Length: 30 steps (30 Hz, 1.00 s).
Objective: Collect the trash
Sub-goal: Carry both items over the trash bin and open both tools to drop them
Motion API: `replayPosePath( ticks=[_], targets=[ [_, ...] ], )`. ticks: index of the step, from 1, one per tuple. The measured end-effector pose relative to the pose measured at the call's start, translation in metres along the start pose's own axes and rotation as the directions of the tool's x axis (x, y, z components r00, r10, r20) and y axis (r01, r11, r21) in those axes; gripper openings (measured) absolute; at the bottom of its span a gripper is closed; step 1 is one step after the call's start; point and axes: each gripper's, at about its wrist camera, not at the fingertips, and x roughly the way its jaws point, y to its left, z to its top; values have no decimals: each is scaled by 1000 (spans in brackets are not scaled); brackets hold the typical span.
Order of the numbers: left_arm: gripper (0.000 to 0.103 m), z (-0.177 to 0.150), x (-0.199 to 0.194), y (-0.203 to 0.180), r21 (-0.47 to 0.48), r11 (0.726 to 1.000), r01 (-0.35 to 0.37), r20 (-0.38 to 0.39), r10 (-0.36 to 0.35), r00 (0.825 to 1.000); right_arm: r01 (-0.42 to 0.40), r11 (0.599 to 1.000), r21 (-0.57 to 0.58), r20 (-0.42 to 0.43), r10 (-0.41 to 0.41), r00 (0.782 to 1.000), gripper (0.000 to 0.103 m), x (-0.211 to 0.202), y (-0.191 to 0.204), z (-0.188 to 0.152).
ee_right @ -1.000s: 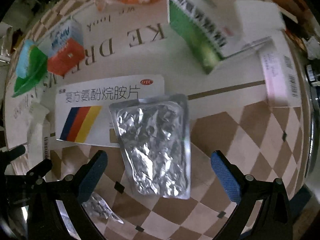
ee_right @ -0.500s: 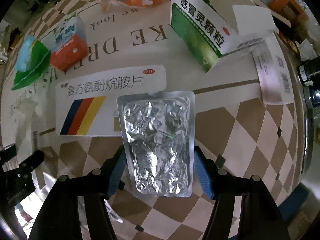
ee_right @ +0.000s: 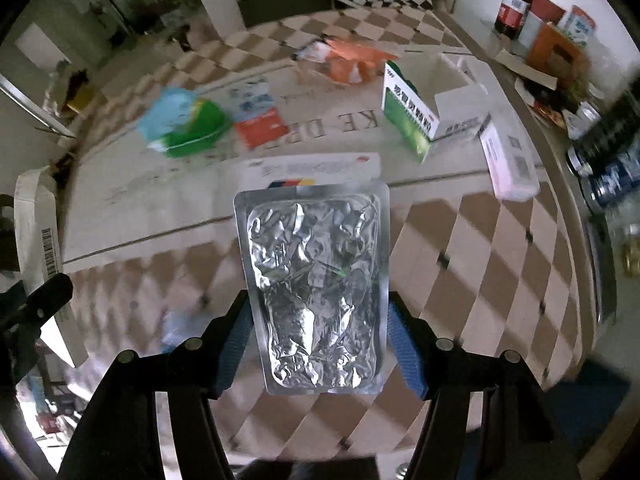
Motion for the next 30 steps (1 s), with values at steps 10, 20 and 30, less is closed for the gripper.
replayPosePath(
  ticks=[10,20,30],
  targets=[
    [74,-124,-10,58,-51,989,137,-93,-141,986,-87,992,91,-20,89,996,67,-40,47,-159],
    [74,-260,137,74,-254,946,201,-365,-286,886,-117,966,230,-271,179,946,67,82,29,-315],
    [76,-335,412,58,-364,895,259,-482,-419,769,-118,958,260,-349,207,914,67,336,15,-367]
  ],
)
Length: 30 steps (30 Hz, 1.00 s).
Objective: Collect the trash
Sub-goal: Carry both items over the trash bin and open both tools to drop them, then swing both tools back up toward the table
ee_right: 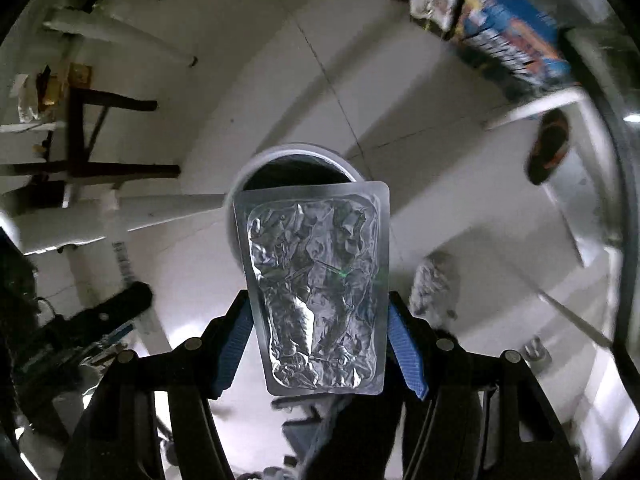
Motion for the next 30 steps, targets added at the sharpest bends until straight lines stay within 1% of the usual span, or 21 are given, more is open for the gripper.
replayPosePath(
  ticks=[2,3,4,5,6,7,9,11,12,13,14,15,16,17,19,20,23,27,30],
  targets=[
    [94,8,21,14,-26,1000,16,-18,-17,1000,-10,1000,-7,-10,10,1000,67,39,-4,9],
    [96,10,31,18,-34,999,4,-19,-5,1000,-16,1000,-13,-11,16,1000,68,56,-5,15],
    [96,11,33,20,-29,1000,-10,-15,10,1000,-21,1000,-16,-18,21,1000,72,72,-5,19],
    [96,9,32,23,-28,999,-29,-7,29,1000,-31,999,-21,-27,30,999,79,87,-4,21],
    [96,7,30,23,-24,998,-59,10,59,998,-38,999,-26,-31,38,999,97,98,-2,23],
    [96,7,27,28,-19,997,-79,26,79,997,-46,998,-31,-32,45,998,101,104,-2,24],
    [96,-2,17,33,0,990,-140,66,139,988,-48,997,-53,-32,46,998,101,115,1,26],
    [96,-7,8,35,18,979,-204,114,200,973,-36,995,-88,-26,34,999,101,119,4,27],
    [96,-12,1,36,24,969,-248,146,242,959,-20,994,-106,-26,17,1000,101,118,6,26],
    [96,-15,-3,38,30,961,-274,164,266,950,-3,993,-120,-24,0,1000,101,117,10,25],
    [96,-19,-7,34,38,949,-312,179,301,937,29,990,-139,-12,-31,999,101,114,11,23],
    [96,-23,-12,37,44,942,-333,188,319,929,59,986,-156,2,-59,998,101,111,8,21],
    [96,-25,-14,36,45,938,-344,192,330,924,111,977,-181,22,-109,994,101,106,14,17],
    [96,-28,-16,35,42,934,-354,195,340,920,147,969,-200,36,-143,989,101,100,14,15],
    [96,-35,-20,31,45,929,-367,193,352,916,214,950,-225,63,-205,977,101,89,20,8],
    [96,-39,-23,31,47,925,-378,188,363,913,231,944,-234,72,-220,973,101,85,19,6],
    [96,-50,-31,27,47,922,-384,182,370,911,283,927,-245,96,-267,959,101,70,21,-2],
    [96,-64,-49,19,48,921,-387,190,372,908,315,917,-246,121,-293,948,101,44,20,-10],
    [96,-77,-68,10,46,923,-382,200,367,909,316,917,-244,127,-293,948,101,23,24,-18]
  ],
)
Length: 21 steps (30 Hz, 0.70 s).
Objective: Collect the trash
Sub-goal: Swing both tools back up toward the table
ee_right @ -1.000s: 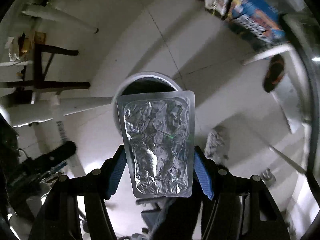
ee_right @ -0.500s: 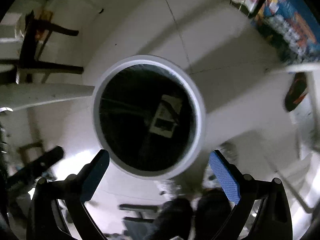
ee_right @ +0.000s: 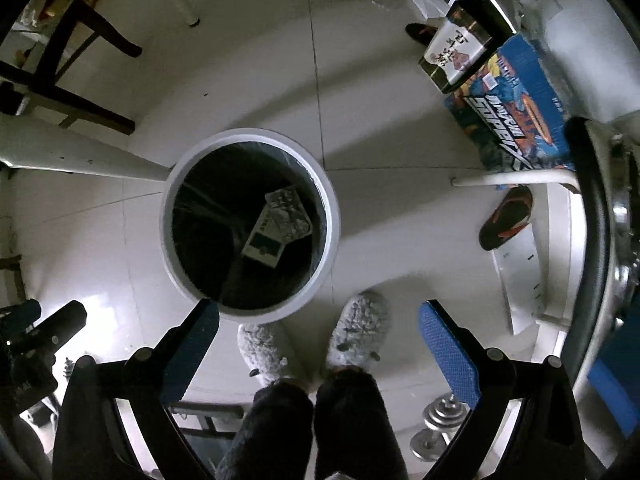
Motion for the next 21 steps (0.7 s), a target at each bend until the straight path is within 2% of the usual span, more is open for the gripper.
replayPosePath(
  ticks=[6,12,17,21],
  targets=[
    [96,-16,-55,0,-9,1000,11,19,-10,1000,-12,1000,-3,25,12,1000,101,-58,4,-13],
    [96,-36,-135,8,-20,999,27,40,-26,999,-34,999,1,34,34,999,101,-146,8,-28],
    [96,-43,-214,17,-25,999,33,106,-30,994,-61,998,21,60,60,996,101,-226,10,-36],
    [96,-31,-275,15,-8,999,33,198,-31,980,-118,991,67,106,110,988,101,-292,9,-33]
  ],
)
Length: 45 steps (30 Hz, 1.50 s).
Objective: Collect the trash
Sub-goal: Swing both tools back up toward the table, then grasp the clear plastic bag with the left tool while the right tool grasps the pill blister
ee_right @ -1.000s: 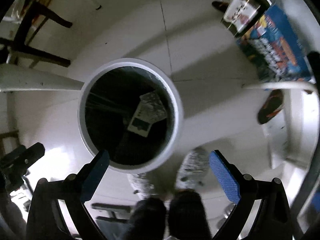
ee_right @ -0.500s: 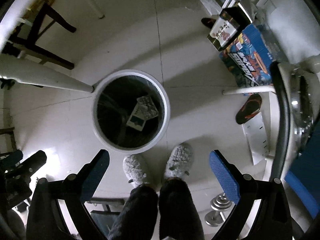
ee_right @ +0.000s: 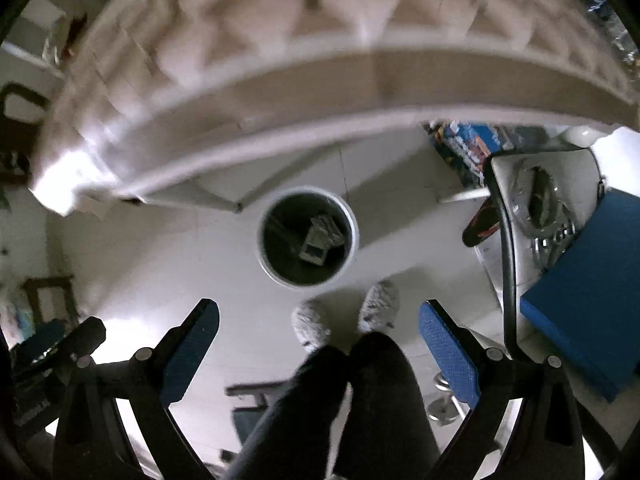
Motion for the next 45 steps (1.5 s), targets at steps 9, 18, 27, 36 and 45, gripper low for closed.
replayPosePath(
  ticks=[9,18,27,36,45],
  targets=[
    [96,91,-42,-55,-4,999,50,93,-50,994,-39,989,144,150,17,989,101,-107,-41,81],
    [95,218,23,-146,46,997,59,-4,-59,998,-40,989,141,125,22,992,84,-86,-100,243],
    [33,260,73,-187,37,999,2,-99,2,995,-122,991,48,-31,124,992,70,-8,-98,343],
    [10,239,47,-169,-15,997,-72,-41,71,997,-53,994,-97,-6,53,999,13,-8,-63,343],
    [8,215,-18,-138,0,999,-49,89,49,995,-57,996,-72,103,64,993,4,-57,-66,308]
  ],
)
